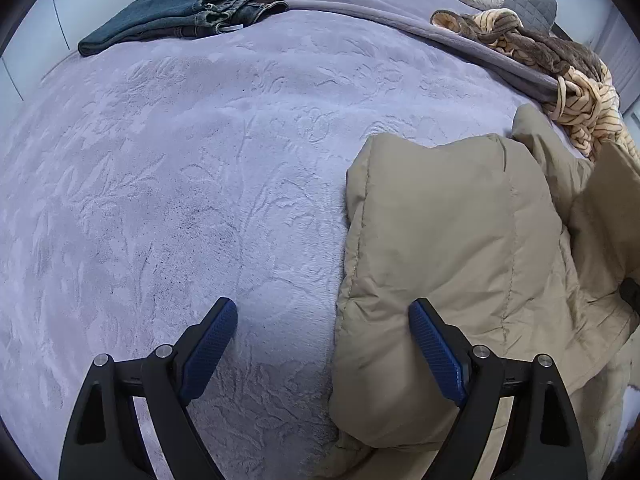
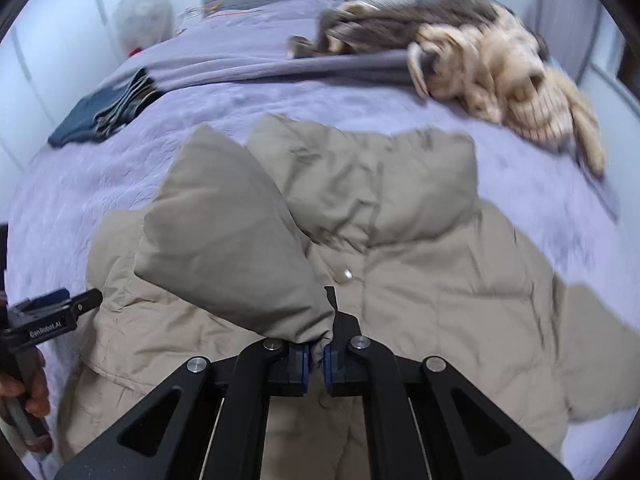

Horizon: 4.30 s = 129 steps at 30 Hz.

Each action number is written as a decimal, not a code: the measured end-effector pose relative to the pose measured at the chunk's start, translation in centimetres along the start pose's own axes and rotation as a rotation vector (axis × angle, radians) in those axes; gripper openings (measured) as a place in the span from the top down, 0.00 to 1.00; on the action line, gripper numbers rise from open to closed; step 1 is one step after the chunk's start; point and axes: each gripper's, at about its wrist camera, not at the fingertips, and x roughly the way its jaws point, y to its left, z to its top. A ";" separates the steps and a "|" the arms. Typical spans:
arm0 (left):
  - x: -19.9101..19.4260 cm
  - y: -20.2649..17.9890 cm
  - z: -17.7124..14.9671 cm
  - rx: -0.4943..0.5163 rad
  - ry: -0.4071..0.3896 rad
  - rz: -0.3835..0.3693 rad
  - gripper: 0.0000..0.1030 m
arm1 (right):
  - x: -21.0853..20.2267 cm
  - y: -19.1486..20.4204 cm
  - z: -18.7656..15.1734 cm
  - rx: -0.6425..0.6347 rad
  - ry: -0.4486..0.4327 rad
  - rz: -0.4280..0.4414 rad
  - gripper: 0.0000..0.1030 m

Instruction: Fold large clothes

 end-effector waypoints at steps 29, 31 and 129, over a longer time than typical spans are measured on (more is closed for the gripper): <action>1.2 -5.4 1.0 0.117 0.009 0.072 0.48 | 3.3 -8.6 -5.7 0.216 0.212 0.062 0.91; 0.2 -5.6 1.1 0.119 0.011 0.086 0.48 | 2.0 -9.5 -5.9 0.269 0.205 0.075 0.85; -10.5 -24.0 -3.7 0.205 0.006 0.024 0.00 | -8.9 -35.2 1.3 0.749 -0.208 0.733 0.92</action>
